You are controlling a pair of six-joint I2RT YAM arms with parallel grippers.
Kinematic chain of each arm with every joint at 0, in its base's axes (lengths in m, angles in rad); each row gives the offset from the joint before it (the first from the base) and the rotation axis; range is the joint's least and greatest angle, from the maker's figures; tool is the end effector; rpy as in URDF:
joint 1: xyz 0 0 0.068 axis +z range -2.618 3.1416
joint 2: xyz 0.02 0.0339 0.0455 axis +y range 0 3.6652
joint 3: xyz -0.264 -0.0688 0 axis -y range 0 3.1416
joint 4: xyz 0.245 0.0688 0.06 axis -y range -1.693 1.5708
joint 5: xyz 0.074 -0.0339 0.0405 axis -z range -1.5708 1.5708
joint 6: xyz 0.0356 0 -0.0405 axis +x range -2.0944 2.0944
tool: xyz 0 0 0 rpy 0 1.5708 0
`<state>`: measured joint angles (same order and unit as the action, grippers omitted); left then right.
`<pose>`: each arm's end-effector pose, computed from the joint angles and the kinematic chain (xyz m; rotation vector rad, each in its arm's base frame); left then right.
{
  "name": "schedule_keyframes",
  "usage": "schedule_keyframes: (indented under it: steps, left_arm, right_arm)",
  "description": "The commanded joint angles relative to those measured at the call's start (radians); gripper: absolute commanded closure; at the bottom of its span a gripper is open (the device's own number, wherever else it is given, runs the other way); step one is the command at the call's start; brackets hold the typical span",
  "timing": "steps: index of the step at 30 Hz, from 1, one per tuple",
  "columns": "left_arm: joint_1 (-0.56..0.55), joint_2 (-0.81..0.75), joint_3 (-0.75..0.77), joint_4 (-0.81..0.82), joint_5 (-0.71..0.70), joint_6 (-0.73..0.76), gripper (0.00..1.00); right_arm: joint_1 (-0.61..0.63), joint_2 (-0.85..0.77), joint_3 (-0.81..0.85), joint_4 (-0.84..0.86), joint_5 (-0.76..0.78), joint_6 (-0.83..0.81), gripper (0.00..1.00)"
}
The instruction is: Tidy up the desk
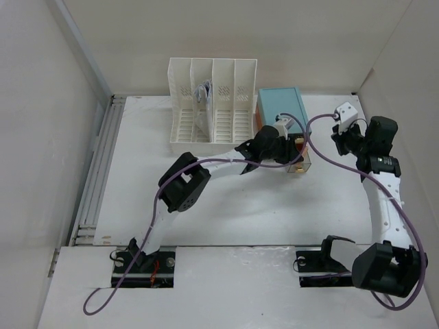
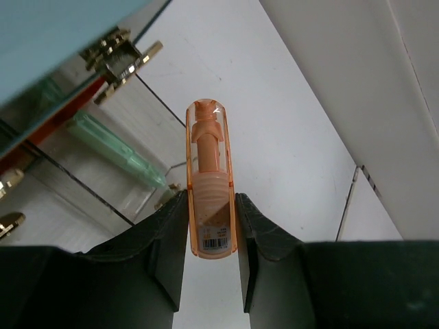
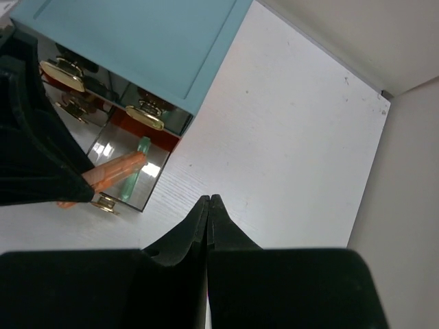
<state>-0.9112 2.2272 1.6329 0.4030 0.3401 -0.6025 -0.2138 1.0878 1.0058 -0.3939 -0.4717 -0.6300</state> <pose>0.3113 -0.4208 0.2147 0.5739 1.8883 -1.3507 0.2384 -0.0352 0.3386 -0.6896 1.8685 -0.0599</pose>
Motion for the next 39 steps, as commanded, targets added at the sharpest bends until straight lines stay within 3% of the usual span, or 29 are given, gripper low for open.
schedule_keyframes:
  steps: [1, 12, 16, 22, 23, 26, 31, 34, 35, 37, 38, 39]
  left_arm:
    - [0.023, 0.012, 0.087, 0.019, 0.000, 0.012, 1.00]
    - [0.032, 0.114, 0.254, -0.127, -0.059, 0.061, 1.00]
    - [0.032, 0.114, 0.243, -0.136, -0.072, 0.070, 0.62]
    - [0.032, 0.057, 0.209, -0.136, -0.096, 0.090, 0.44]
    - [0.032, 0.043, 0.209, -0.136, -0.105, 0.090, 0.53]
    - [0.032, 0.014, 0.200, -0.136, -0.118, 0.101, 1.00]
    - [0.032, -0.090, 0.085, -0.099, -0.150, 0.121, 1.00]
    - [-0.001, -0.237, -0.068, -0.043, -0.174, 0.132, 1.00]
    - [-0.002, -0.280, -0.109, -0.033, -0.185, 0.154, 1.00]
    - [-0.034, -0.403, -0.224, -0.023, -0.196, 0.168, 1.00]
    - [-0.034, -0.443, -0.266, -0.023, -0.196, 0.168, 1.00]
    - [-0.047, -0.518, -0.304, -0.023, -0.205, 0.178, 1.00]
  right_arm:
    - [-0.038, -0.016, 0.005, -0.005, -0.091, 0.018, 0.99]
    - [-0.102, -0.034, -0.015, -0.040, -0.179, -0.025, 0.99]
    - [-0.102, -0.025, -0.015, -0.040, -0.179, -0.025, 0.98]
    - [-0.111, -0.025, -0.015, -0.049, -0.188, -0.034, 0.98]
    - [-0.111, -0.025, -0.015, -0.049, -0.188, -0.034, 0.98]
    - [-0.111, -0.016, -0.015, -0.049, -0.188, -0.043, 0.98]
    - [-0.111, -0.006, -0.015, -0.088, -0.218, -0.077, 0.98]
    - [-0.111, 0.032, -0.006, -0.179, -0.322, -0.253, 0.93]
    - [-0.111, 0.052, -0.006, -0.289, -0.355, -0.333, 0.90]
    - [-0.111, 0.141, 0.026, -0.460, -0.439, -0.657, 0.83]
    - [-0.111, 0.182, 0.039, -0.653, -0.439, -0.791, 0.83]
    - [-0.111, 0.225, 0.063, -0.746, -0.439, -1.030, 0.86]
